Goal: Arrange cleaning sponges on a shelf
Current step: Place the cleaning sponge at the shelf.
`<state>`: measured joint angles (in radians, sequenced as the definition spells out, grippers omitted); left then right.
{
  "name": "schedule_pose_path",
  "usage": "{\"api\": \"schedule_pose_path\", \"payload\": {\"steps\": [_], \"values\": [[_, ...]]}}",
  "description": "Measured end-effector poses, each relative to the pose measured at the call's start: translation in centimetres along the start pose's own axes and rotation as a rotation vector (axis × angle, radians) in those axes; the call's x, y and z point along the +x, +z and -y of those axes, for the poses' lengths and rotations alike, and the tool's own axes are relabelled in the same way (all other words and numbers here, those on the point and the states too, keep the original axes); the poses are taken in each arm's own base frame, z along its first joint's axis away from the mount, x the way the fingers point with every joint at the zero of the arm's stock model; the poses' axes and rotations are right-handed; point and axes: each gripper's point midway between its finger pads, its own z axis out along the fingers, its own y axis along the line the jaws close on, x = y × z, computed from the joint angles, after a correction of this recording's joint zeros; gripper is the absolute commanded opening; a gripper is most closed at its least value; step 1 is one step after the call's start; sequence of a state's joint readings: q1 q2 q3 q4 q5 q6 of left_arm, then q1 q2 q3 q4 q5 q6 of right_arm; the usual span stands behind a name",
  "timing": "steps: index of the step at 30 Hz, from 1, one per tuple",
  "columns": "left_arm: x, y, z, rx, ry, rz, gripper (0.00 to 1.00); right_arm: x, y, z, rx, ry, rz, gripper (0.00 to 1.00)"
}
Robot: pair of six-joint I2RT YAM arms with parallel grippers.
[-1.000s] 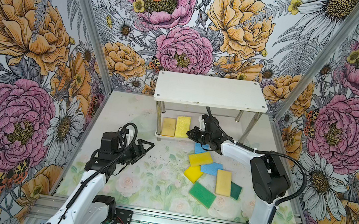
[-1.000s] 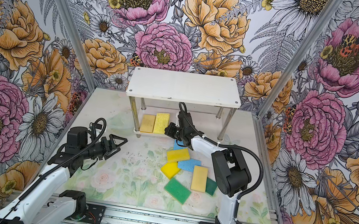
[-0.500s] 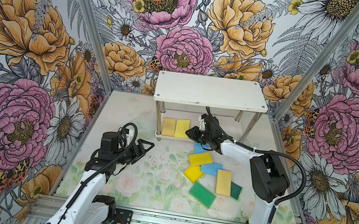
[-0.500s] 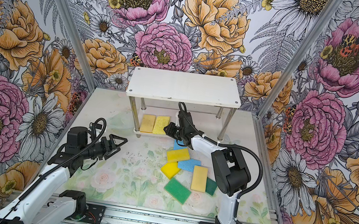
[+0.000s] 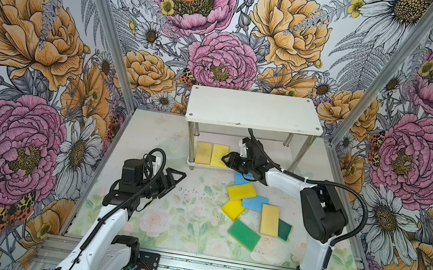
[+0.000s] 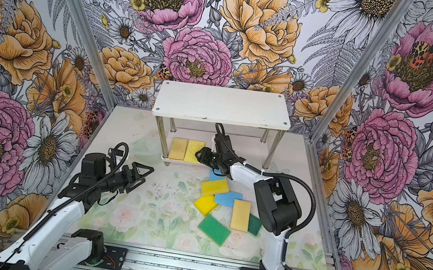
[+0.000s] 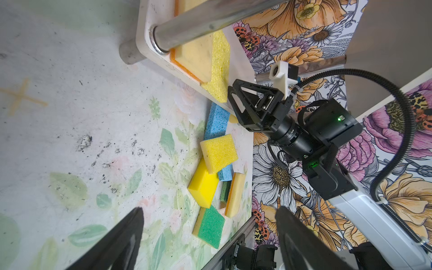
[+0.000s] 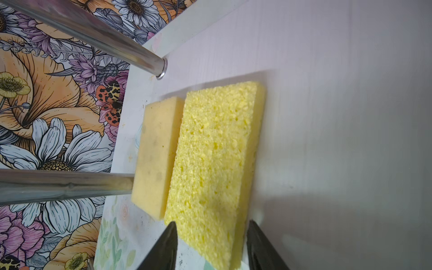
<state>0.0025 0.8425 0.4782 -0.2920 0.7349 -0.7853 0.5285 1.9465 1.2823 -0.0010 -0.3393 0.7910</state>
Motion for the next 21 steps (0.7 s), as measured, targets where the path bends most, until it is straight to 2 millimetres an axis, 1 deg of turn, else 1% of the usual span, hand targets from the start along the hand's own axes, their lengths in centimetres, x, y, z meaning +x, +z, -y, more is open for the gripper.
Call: {"api": "schedule_pose_path", "payload": {"steps": [8,15,21], "values": [[0.0,0.0,0.0,0.000,0.000,0.000,0.89,-0.6,0.6,-0.5,-0.018,-0.003,-0.002,0.50],[0.0,0.1,-0.2,-0.005,-0.006,-0.004,0.90,-0.6,1.4,-0.5,-0.023,-0.002,-0.012,0.50],[0.0,0.1,-0.2,-0.006,-0.007,-0.005,0.90,-0.7,1.4,-0.4,-0.022,-0.002,-0.012,0.50]]}}
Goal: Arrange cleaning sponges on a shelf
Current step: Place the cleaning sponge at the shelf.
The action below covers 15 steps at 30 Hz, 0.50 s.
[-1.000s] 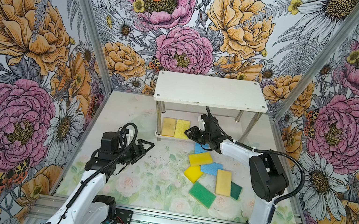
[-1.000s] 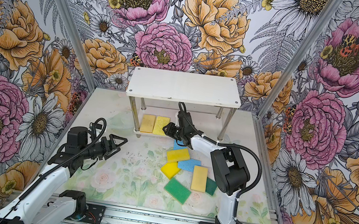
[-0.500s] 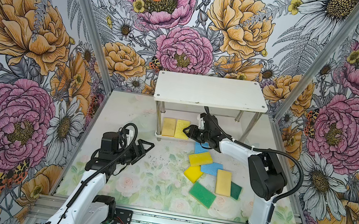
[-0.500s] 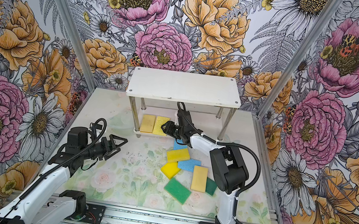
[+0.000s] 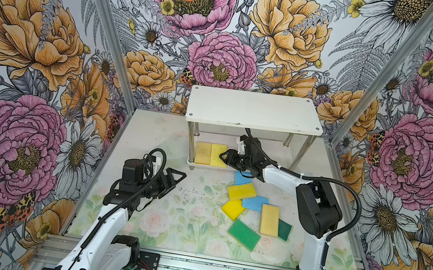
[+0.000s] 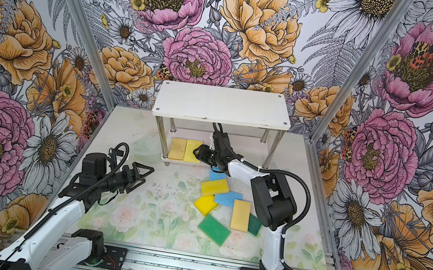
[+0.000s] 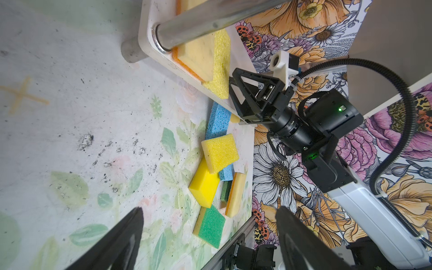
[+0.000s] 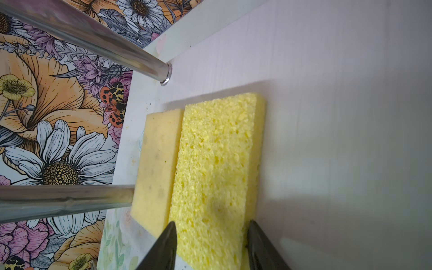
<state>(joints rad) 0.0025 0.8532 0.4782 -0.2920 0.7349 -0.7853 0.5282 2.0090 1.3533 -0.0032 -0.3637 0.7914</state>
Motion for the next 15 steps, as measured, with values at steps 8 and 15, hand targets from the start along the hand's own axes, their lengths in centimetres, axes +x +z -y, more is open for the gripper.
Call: {"api": "schedule_pose_path", "payload": {"steps": [8,15], "values": [[0.1,0.1,0.1,0.001,0.003,-0.005,0.90,-0.5,-0.6,0.0,0.009,0.001,0.018,0.50],[0.5,0.2,0.3,0.005,0.010,-0.019,0.91,-0.7,-3.5,-1.1,0.006,-0.011,0.055,0.51]]}}
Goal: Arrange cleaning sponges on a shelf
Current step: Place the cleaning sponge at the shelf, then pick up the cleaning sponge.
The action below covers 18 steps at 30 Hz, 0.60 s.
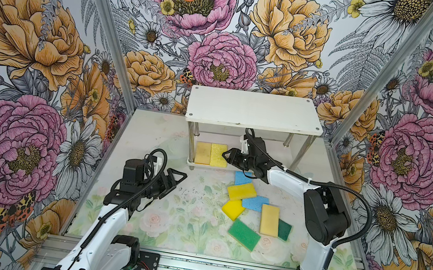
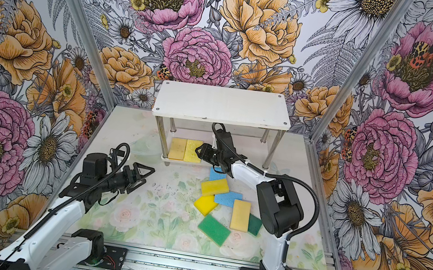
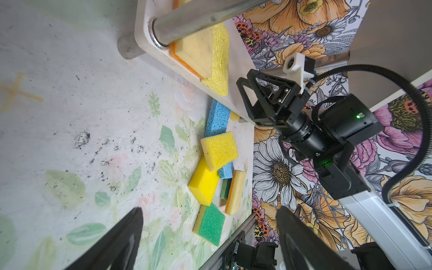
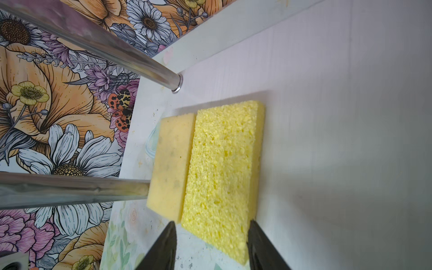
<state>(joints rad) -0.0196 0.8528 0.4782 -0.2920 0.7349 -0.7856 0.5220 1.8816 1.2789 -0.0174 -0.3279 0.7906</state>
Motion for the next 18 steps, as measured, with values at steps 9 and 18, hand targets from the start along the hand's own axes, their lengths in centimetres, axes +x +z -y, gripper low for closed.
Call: {"api": "schedule_pose_path", "payload": {"steps": [9,18], "values": [[3.8,1.6,1.4,0.008,0.083,-0.119,0.92,2.7,-5.1,0.2,0.003,0.002,0.007,0.51],[7.5,4.2,2.1,-0.014,0.138,-0.220,0.92,7.7,-10.2,3.0,0.106,0.038,-0.065,0.51]]}}
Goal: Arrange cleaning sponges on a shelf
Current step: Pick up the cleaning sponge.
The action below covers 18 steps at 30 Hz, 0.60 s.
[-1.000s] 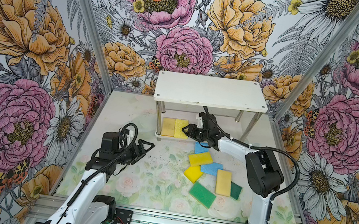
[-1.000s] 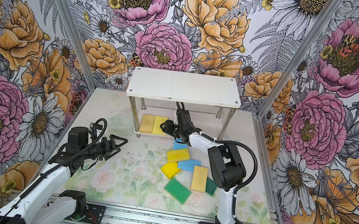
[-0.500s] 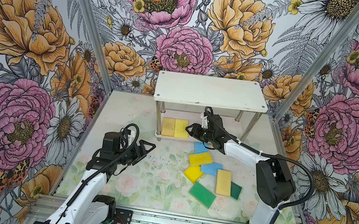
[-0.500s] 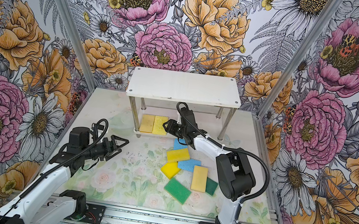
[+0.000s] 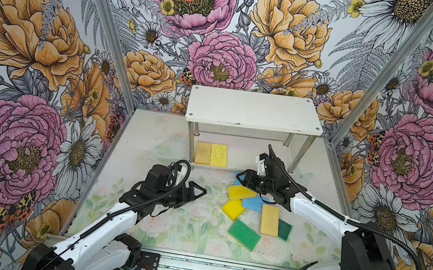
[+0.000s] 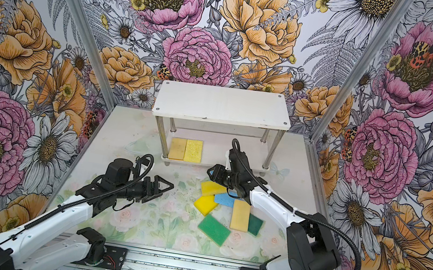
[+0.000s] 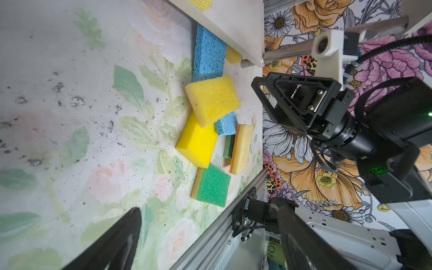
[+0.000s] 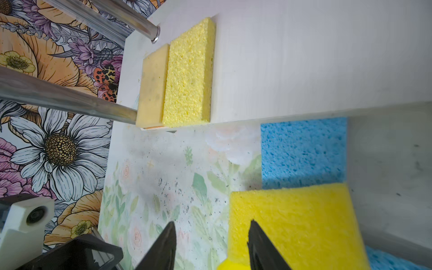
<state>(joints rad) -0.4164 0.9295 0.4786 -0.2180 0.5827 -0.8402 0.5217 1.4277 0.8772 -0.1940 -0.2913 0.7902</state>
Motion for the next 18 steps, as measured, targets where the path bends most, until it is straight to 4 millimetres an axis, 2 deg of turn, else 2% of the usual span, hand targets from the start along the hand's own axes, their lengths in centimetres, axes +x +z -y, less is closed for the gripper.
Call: {"api": "schedule_pose_path", "payload": {"steps": [4,11,18], "values": [[0.6,1.3,0.5,0.002,0.011,-0.018,0.92,1.7,-1.4,1.3,0.042,0.010,-0.032,0.52],[1.8,3.1,0.6,-0.008,0.019,-0.058,0.92,5.3,-2.9,5.7,0.199,0.042,-0.114,0.53],[2.7,4.5,0.2,-0.031,0.023,-0.090,0.92,6.2,-6.4,8.9,0.378,0.025,-0.101,0.64]]}}
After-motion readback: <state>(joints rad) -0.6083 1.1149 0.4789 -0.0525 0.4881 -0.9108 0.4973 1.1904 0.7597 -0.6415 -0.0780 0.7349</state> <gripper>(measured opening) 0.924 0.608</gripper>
